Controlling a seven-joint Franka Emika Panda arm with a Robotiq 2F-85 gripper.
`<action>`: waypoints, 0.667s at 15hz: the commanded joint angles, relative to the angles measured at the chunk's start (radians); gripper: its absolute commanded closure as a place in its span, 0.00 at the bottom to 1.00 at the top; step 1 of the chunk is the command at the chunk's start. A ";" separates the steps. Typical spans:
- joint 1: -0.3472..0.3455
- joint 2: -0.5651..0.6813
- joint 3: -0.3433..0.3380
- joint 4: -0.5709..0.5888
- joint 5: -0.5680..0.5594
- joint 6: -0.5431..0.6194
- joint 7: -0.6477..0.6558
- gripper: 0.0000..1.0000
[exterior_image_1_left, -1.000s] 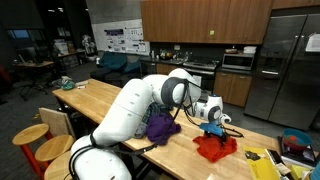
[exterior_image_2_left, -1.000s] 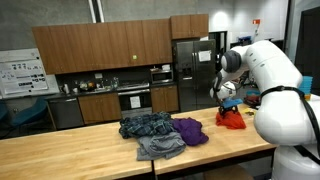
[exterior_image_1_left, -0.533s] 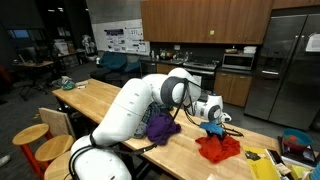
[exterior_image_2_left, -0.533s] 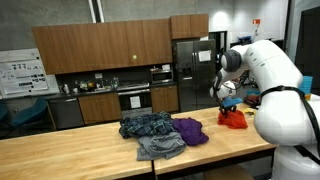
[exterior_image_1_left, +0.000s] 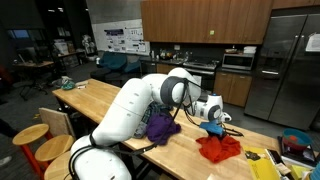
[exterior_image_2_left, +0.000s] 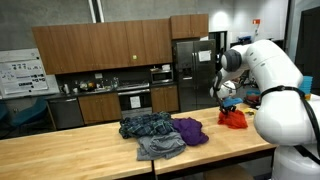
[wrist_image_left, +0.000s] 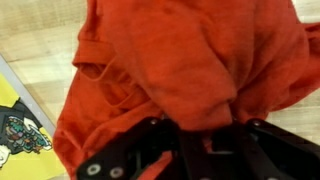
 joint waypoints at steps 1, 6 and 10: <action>-0.010 -0.007 0.012 -0.025 -0.001 0.030 0.008 0.96; 0.000 -0.018 0.028 -0.025 -0.002 0.067 -0.001 0.95; 0.004 -0.028 0.067 -0.029 -0.001 0.146 -0.039 0.95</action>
